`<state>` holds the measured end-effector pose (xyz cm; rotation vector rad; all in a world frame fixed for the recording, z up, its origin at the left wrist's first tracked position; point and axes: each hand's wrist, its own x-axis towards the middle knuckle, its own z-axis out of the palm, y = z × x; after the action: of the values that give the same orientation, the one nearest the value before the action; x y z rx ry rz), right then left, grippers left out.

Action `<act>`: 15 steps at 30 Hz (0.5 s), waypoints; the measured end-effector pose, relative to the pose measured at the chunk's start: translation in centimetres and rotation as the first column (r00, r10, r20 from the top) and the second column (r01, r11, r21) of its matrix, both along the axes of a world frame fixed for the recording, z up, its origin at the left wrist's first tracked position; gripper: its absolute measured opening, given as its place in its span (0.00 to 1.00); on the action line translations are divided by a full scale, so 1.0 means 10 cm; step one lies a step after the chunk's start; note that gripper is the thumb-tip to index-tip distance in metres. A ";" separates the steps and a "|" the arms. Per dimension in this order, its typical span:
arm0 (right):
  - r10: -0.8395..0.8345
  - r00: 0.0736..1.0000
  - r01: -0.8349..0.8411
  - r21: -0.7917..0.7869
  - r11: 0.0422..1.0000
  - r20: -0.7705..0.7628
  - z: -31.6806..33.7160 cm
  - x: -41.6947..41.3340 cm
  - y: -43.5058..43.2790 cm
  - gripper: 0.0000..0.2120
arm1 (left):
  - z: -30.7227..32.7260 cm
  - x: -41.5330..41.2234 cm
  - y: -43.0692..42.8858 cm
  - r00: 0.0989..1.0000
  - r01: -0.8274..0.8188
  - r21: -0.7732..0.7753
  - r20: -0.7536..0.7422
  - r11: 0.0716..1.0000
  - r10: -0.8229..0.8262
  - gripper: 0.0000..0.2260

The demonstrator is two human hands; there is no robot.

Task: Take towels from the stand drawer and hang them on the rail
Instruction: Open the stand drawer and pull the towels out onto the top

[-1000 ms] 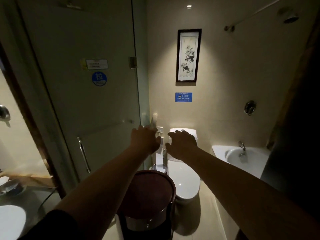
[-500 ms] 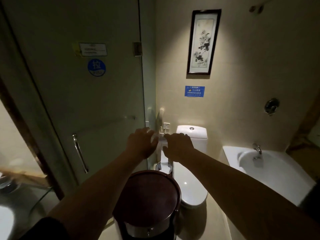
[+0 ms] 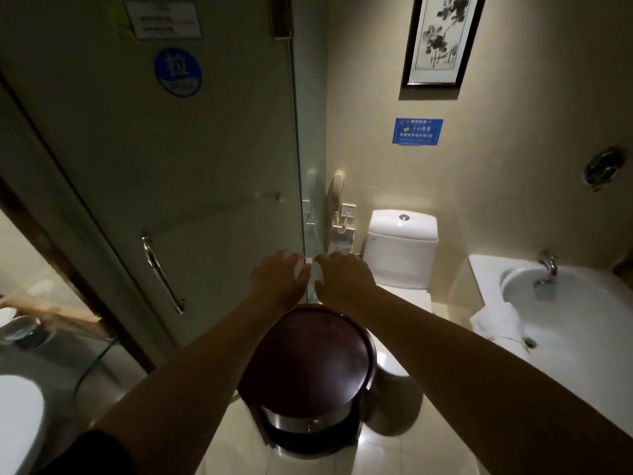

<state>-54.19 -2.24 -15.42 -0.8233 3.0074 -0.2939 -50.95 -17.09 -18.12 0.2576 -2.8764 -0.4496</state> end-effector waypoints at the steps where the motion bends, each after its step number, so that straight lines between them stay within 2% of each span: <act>1: -0.016 1.000 0.016 -0.004 1.000 0.026 -0.06 -0.02 -0.03 0.25 | -0.07 -0.04 -0.04 1.000 0.006 -0.006 0.015 1.000 -0.006 0.20; 3: -0.033 0.996 0.034 -0.012 0.999 0.078 -0.20 -0.05 -0.11 0.25 | -0.22 -0.10 -0.11 0.999 0.008 0.012 0.053 1.000 -0.008 0.21; 6: -0.053 0.989 0.056 -0.015 0.998 0.137 -0.51 -0.04 -0.20 0.22 | -0.52 -0.16 -0.23 0.992 -0.072 0.222 0.119 0.972 0.046 0.21; 8: -0.071 0.984 0.072 0.001 0.997 0.162 -0.75 -0.02 -0.29 0.24 | -0.76 -0.19 -0.34 0.987 -0.085 0.312 0.154 0.946 0.038 0.20; 10: -0.090 0.977 0.091 0.006 0.996 0.195 -1.00 -0.01 -0.38 0.26 | -1.03 -0.18 -0.43 0.987 -0.048 0.348 0.162 0.936 -0.010 0.20; 15: -0.112 0.935 0.105 0.038 0.994 0.335 -1.96 -0.01 -0.63 0.28 | -1.88 -0.12 -0.60 0.954 -0.036 0.401 0.287 0.915 -0.088 0.27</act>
<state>-54.28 -8.57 -35.00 -0.5401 2.7306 -0.3644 -52.11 -23.04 -36.91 0.3827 -3.0513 -1.1021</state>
